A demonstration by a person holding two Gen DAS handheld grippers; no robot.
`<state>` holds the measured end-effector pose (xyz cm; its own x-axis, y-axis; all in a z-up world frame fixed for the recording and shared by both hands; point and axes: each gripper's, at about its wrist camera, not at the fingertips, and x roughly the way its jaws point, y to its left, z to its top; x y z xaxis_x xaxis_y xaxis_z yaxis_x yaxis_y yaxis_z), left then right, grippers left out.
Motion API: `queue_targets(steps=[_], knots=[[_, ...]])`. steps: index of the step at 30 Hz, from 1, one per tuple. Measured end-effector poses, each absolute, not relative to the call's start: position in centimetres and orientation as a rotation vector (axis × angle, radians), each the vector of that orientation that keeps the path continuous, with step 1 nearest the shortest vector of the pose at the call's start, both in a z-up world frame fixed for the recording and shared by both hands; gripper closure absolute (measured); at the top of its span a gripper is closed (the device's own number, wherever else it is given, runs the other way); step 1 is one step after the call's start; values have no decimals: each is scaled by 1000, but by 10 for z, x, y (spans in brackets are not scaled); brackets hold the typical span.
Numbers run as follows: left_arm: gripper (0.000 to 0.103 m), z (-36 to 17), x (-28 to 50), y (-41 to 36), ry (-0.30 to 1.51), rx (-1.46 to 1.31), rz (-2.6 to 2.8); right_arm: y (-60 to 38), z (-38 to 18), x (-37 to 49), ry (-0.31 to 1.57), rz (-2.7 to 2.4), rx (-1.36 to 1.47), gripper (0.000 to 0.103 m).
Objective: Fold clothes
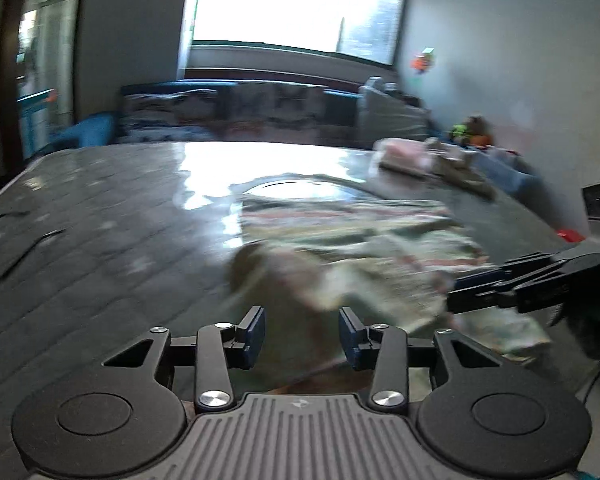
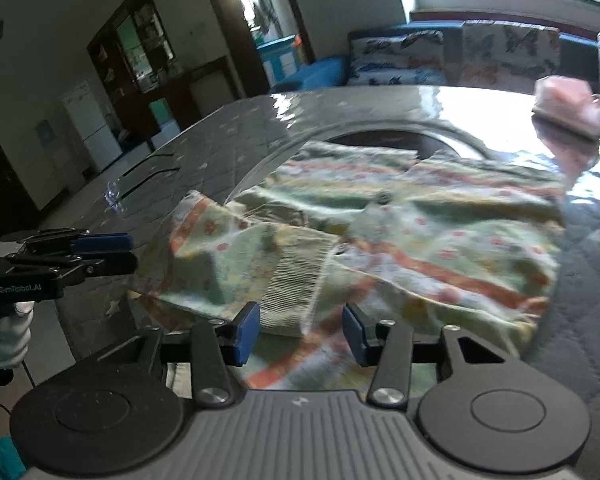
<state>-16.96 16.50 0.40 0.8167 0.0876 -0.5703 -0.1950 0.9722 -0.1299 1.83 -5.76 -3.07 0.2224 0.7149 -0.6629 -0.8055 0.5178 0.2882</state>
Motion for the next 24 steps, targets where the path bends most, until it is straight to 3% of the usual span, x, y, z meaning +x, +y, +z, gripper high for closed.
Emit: queue_targets(steps=[3, 6, 10, 11, 24], knots=[[55, -3, -179, 177, 615, -196, 193, -47, -36, 20, 861, 1052, -138, 60], [53, -10, -181, 182, 636, -212, 211, -39, -40, 20, 877, 1049, -142, 71], [48, -18, -176, 179, 654, -212, 206, -39, -33, 17, 848, 1032, -147, 96], [47, -19, -175, 178, 656, -204, 200, -41, -31, 17, 839, 1025, -143, 98], [42, -28, -169, 164, 678, -143, 151, -90, 18, -11, 668, 955, -153, 99]])
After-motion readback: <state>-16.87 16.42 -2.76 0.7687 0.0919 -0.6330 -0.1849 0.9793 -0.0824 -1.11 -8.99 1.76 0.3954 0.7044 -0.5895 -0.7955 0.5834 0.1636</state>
